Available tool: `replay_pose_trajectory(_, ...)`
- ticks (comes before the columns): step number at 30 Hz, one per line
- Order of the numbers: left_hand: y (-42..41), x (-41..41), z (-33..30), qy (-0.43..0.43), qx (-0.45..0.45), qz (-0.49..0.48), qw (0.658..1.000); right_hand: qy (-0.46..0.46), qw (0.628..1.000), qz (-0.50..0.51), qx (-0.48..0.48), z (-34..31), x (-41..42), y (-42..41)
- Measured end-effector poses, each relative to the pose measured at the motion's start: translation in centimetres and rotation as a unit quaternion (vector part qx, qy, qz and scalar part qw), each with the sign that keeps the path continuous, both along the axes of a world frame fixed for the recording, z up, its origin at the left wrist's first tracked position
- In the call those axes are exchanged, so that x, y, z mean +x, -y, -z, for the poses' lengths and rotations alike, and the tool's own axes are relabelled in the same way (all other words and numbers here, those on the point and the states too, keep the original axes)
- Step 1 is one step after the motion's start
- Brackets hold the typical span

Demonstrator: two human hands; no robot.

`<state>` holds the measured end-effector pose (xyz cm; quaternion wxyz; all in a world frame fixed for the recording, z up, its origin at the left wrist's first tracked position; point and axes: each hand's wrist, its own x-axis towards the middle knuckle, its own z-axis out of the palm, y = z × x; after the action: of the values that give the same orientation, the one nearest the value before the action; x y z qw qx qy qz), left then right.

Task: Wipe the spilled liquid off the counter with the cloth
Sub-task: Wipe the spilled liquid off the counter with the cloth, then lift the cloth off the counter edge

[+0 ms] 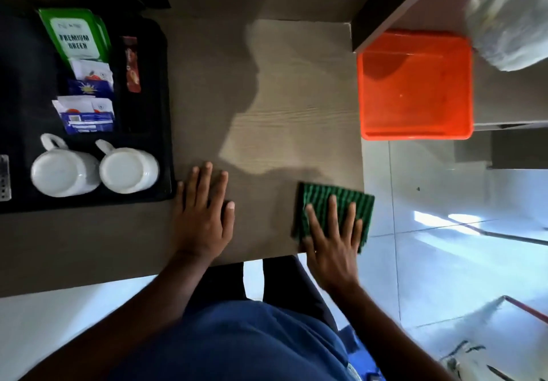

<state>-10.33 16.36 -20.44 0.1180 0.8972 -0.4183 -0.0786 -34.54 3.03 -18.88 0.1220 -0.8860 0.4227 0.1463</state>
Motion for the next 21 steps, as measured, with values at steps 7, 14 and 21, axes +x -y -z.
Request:
replay_pose_trajectory(7, -0.1, 0.2, -0.1, 0.001, 0.004, 0.013, 1.000, -0.047, 0.998, -0.035, -0.002, -0.9, -1.2, -2.2)
replay_pose_trajectory(14, 0.0, 0.3, -1.2, -0.022, 0.011, 0.013, 1.000, -0.073, 0.990, -0.117, 0.025, -4.5, -0.5, -2.1)
replay_pose_trajectory(21, 1.0, -0.2, -4.1, -0.038, 0.041, -0.009, 0.998, 0.121, 0.955, -0.061, 0.263, -9.9, -1.1, 0.5)
